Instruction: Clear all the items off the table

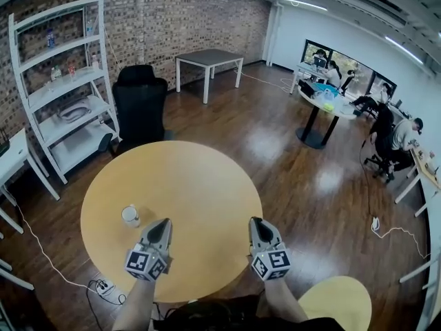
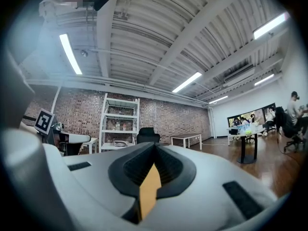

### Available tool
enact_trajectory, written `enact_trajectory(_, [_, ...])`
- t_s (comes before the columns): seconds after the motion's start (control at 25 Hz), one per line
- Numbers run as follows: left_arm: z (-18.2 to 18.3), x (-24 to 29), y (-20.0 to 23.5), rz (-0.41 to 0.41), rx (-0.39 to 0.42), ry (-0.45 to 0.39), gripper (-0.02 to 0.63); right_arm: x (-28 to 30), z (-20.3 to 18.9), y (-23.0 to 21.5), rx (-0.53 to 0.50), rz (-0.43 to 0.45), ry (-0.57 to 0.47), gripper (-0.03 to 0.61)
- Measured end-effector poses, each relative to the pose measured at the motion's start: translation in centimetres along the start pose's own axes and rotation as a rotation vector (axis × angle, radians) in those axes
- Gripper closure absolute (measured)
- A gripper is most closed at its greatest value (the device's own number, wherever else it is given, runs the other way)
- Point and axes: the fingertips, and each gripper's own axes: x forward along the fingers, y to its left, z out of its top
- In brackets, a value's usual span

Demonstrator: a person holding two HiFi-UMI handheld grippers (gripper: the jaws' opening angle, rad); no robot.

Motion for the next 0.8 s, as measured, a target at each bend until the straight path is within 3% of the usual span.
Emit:
enact_trajectory(0.28, [0.0,1.3,-0.5,-0.027,-0.011,-0.002,0.614,0.0,0.6,-0.2,-0.001,-0.028,-0.018,0.574])
enact_trajectory(0.48, [-0.6,2.5,-1.8,-0.127,-0.055,0.006,0.614,-0.8,0.3,-0.9,0.009,-0.081,-0.024,0.574])
enact_trajectory(0.64, [-0.3,4.3,-3.6,-0.209,-0.102,-0.007,0.614,-3.2,0.6,-2.6,-0.007,-0.169,-0.006,0.574])
enact_trajectory(0.8, [-0.2,6.4,-6.2,-0.351,-0.141,-0.002,0.614,-7.2,1.3,-4.2,-0.028,-0.341,0.017,0.574])
